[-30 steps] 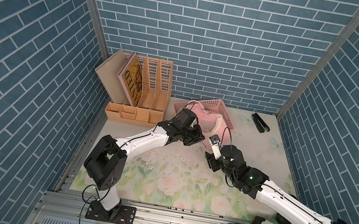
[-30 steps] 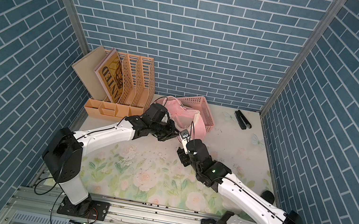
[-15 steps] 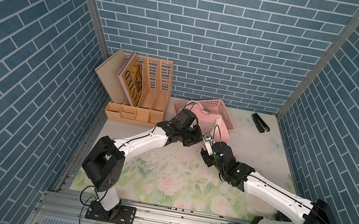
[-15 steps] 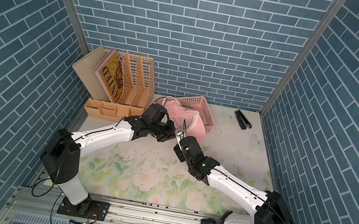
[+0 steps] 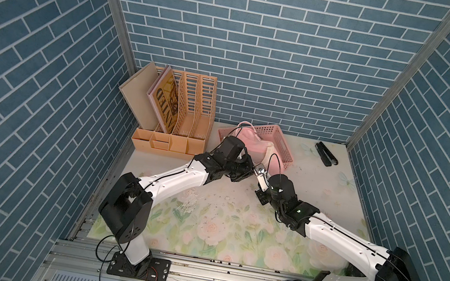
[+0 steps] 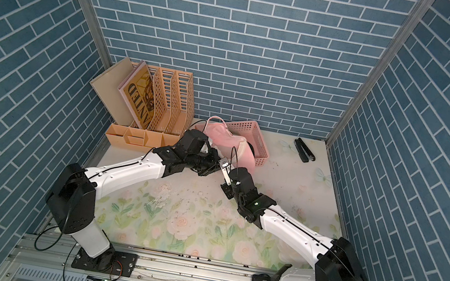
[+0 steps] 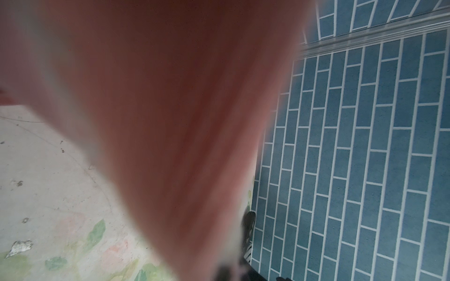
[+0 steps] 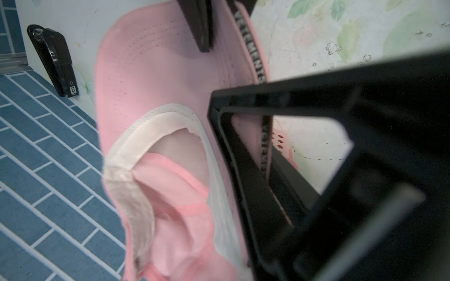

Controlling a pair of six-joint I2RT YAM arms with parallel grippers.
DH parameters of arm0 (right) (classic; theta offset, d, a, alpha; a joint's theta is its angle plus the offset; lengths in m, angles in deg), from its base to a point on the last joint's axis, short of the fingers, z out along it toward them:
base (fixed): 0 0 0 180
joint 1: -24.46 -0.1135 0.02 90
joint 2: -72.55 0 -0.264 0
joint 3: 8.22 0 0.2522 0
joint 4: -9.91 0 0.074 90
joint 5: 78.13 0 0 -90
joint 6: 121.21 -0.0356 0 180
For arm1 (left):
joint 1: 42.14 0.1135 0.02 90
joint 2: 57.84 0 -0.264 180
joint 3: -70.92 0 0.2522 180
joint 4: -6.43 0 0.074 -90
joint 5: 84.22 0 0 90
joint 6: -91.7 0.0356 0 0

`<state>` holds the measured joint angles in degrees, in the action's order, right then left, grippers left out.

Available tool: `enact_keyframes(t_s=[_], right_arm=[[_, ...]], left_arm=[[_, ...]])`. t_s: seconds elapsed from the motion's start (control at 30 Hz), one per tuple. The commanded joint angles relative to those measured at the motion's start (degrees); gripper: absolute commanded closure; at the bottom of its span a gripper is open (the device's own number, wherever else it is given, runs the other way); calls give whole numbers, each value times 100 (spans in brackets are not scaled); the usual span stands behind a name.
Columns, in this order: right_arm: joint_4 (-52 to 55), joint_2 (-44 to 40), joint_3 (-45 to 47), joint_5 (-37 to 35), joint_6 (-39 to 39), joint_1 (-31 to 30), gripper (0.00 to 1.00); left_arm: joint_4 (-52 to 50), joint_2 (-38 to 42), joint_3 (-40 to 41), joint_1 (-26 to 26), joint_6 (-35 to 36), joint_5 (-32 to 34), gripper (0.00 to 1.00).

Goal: Turn the baseball cap inside out
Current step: Turn over the baseball cap.

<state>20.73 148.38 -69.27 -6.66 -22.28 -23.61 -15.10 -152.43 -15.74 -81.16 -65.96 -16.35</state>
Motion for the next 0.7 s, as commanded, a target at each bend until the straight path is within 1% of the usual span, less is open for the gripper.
enact_keyframes(t_s=[0.0,0.1,0.17,0.2,0.23,0.27,0.4,0.47,0.53,0.67], right_arm=[[-248,134,-139,-38,-170,202,95],[-284,104,-99,97,-230,243,100],[-273,31,-51,324,-356,325,100],[-269,-16,-39,461,-420,382,100],[-230,-69,-25,609,-512,444,100],[-187,-123,-30,738,-622,518,100],[71,-354,-163,1339,-1127,900,100],[151,-443,-279,1727,-1435,1176,100],[161,-481,-366,2117,-1734,1449,100],[-13,-473,-476,2735,-2485,1956,100]], left_arm=[[78,191,117,-62,178,-369,100],[132,200,127,-54,167,-338,100],[194,204,109,-45,214,-336,100],[206,199,88,-23,243,-344,90],[200,187,22,14,362,-330,73],[77,160,-149,54,611,-252,65],[-840,112,-1091,142,1661,435,47],[-1111,97,-1414,257,1998,520,40],[-1235,107,-1464,451,2089,418,38],[-1176,242,-1260,751,2276,188,37]])
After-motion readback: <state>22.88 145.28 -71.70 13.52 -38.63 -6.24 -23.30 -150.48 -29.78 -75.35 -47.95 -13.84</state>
